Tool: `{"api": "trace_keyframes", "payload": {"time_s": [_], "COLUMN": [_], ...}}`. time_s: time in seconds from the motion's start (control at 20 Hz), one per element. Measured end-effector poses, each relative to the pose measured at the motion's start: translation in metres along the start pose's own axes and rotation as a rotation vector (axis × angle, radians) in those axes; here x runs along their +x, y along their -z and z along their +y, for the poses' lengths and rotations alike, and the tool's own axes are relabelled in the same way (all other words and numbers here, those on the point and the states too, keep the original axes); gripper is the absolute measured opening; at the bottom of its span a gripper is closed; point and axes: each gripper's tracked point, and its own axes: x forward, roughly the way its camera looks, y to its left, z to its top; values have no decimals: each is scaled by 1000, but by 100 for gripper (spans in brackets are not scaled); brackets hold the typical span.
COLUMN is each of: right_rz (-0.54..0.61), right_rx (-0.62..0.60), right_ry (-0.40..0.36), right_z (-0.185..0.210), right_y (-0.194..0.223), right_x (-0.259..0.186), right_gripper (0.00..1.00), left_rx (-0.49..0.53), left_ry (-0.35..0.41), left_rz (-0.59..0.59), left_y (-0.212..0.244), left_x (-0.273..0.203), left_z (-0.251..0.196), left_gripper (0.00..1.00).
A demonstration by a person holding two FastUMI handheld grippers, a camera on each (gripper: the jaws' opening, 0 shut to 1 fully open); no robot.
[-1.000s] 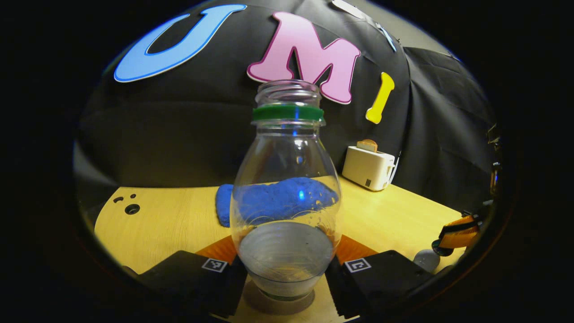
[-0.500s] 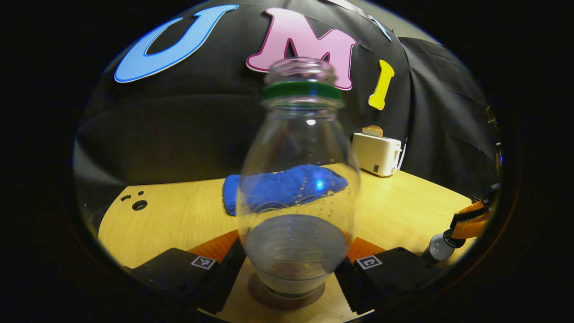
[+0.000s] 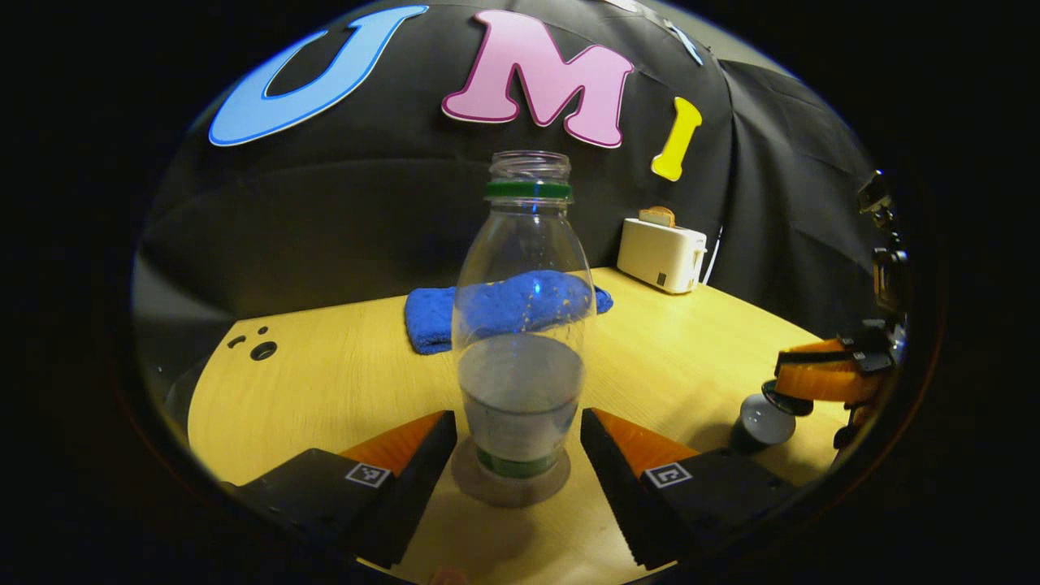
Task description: Open the teacup lid with one hand, grasp the water bottle and pour water into the teacup with the other hand; after pouring, place the water bottle on the coaster and then close the teacup lid.
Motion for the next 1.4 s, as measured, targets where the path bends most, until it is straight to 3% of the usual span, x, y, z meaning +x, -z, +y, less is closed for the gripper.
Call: {"api": "trace_keyframes", "payload": {"time_s": [0.1,0.15,0.2,0.3,0.55,0.85,0.9,1.15,1.2,1.25,1.3,1.35,1.4], "right_rz": [18,27,25,15,11,-17,-21,-17,-16,-15,-16,-18,-21], "right_rx": [-5,1,5,-15,-65,-82,-87,-105,-100,-92,-87,-80,-75], "right_ry": [1,0,4,17,24,50,49,47,41,35,33,31,30], "right_z": [-2,-1,0,1,3,-1,0,1,2,3,2,1,1], "right_y": [7,11,13,16,36,33,32,35,35,34,33,31,27], "right_x": [2,2,1,0,4,14,13,13,13,13,14,14,13], "right_gripper": [22,27,23,27,27,28,22,39,34,46,48,59,64], "left_rx": [-27,-49,-68,-99,-161,-307,-318,-316,-310,-306,-307,-314,-320], "left_ry": [-19,-20,-19,-26,-173,-236,-242,-230,-222,-218,-229,-255,-268], "left_rz": [29,34,18,-9,-26,-15,-15,-36,-41,-44,-46,-54,-69], "left_y": [10,13,11,6,9,24,25,16,13,11,10,8,3], "left_x": [-16,-24,-35,-56,-115,-150,-153,-149,-149,-149,-150,-150,-150], "left_z": [-3,-8,-13,-22,-13,-3,-2,-11,-14,-17,-17,-14,-16], "left_gripper": [97,98,97,97,97,96,96,96,96,96,96,96,96]}}
